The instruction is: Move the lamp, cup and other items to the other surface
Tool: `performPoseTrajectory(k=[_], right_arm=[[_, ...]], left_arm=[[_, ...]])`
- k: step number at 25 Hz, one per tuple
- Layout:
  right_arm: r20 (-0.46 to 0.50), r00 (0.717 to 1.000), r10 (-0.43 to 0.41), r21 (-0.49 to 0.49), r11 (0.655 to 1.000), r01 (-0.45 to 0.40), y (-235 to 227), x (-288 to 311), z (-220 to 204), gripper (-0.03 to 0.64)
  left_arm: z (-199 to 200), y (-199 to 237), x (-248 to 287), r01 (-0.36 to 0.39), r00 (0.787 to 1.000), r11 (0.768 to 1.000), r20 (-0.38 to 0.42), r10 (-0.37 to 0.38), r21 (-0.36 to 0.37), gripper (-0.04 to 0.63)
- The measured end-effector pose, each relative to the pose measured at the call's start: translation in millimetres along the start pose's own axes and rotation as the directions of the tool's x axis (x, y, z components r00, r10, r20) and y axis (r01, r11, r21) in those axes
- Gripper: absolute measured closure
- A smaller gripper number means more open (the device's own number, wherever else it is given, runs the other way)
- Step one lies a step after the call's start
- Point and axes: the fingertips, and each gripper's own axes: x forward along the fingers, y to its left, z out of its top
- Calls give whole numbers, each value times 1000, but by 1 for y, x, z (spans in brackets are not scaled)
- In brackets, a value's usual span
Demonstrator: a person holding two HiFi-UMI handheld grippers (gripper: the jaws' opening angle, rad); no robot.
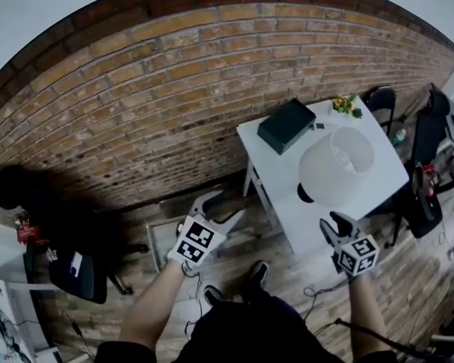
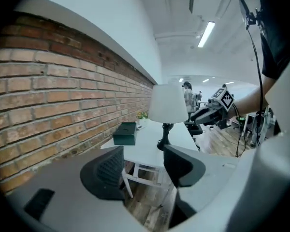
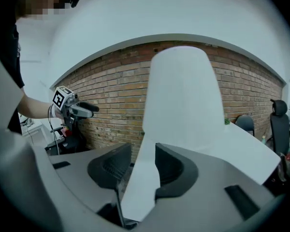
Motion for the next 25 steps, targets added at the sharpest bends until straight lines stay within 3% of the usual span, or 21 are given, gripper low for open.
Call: performPoseTrajectory(k=[3, 7, 12, 19, 25], right_arm=[[58, 998, 22, -57, 998, -18, 53, 7, 28, 492], [186, 982, 45, -138, 990, -19, 122, 20, 84, 570], [270, 954, 128, -253, 966, -58, 210, 44, 132, 611], [225, 944, 240, -312, 936, -164, 286, 86, 130, 612], [194, 905, 378, -369, 883, -290, 323, 99, 133, 612]], left_arm=[[-10, 14, -61, -83, 995, 995, 53, 86, -49, 452], [-24, 30, -130, -191, 973, 974, 106, 204, -119, 559], [-40, 45, -197, -261, 946, 948, 148, 289, -183, 586], [-48, 42, -248, -363, 905, 905, 148, 399, -220, 589], [-41, 35, -271, -489, 838, 842, 143, 526, -230, 589]])
